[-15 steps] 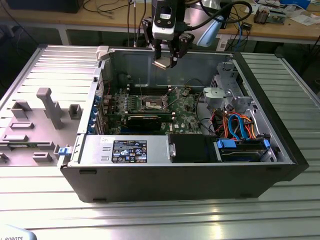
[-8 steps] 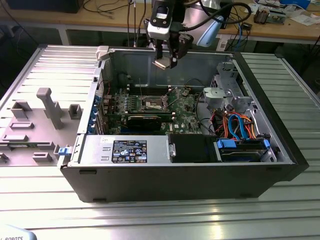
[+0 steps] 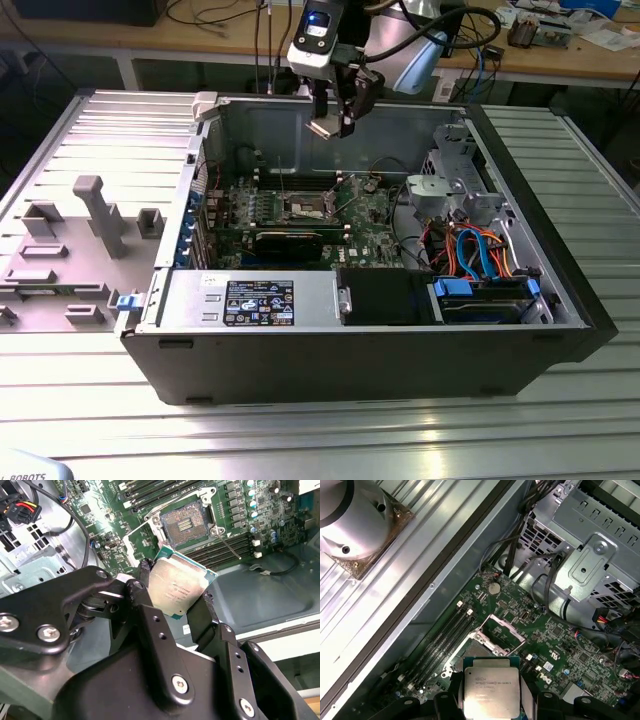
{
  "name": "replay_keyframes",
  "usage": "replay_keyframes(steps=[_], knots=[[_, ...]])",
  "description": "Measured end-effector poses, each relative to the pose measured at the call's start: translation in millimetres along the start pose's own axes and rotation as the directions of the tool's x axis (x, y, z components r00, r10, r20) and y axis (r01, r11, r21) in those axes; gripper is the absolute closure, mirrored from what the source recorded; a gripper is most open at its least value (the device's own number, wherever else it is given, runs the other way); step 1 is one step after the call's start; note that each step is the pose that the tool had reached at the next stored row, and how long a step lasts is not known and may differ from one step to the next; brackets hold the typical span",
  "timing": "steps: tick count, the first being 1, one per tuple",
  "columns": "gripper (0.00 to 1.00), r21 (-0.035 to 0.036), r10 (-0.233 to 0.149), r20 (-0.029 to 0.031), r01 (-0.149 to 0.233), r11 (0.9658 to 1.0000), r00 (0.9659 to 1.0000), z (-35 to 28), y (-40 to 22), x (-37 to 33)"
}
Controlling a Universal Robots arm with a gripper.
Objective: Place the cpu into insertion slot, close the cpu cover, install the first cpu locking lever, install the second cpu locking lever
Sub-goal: 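Place the cpu into insertion slot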
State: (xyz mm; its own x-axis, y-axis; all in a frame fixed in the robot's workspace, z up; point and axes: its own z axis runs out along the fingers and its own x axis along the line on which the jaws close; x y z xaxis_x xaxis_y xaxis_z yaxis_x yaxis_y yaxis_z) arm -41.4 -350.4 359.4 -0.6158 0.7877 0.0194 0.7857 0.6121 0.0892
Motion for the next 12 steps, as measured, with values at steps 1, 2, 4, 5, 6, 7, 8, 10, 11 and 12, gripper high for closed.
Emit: replay_keyframes(steps=[1,2,4,5,6,7,8,10,11,12], knots=[[0.45,0.0,0.0,0.0,0.0,1.0,1.0,0.0,0.0,0.0],[0.45,0.0,0.0,0.0,0.0,1.0,1.0,0.0,0.0,0.0],[0.45,-0.0001,0.001,0.0001,-0.001,1.0,1.0,0.0,0.0,0.0],[0.45,-0.0002,0.005,0.0005,-0.005,1.0,1.0,0.0,0.0,0.0],[0.45,-0.0002,0.011,0.001,-0.011,0.9999,0.9999,0.0,0.0,0.0],[0.45,-0.0004,0.015,0.0014,-0.015,0.9999,0.9999,0.0,0.0,0.0],[0.45,-0.0005,0.021,0.0019,-0.021,0.9998,0.9998,0.0,0.0,0.0],[0.45,-0.0011,0.047,0.0042,-0.047,0.9989,0.9989,0.1,0.0,0.0],[0.45,-0.0013,0.057,0.005,-0.056,0.9984,0.9984,0.1,0.0,0.0],[0.45,-0.0016,0.068,0.006,-0.068,0.9977,0.9977,0.1,0.0,0.0]])
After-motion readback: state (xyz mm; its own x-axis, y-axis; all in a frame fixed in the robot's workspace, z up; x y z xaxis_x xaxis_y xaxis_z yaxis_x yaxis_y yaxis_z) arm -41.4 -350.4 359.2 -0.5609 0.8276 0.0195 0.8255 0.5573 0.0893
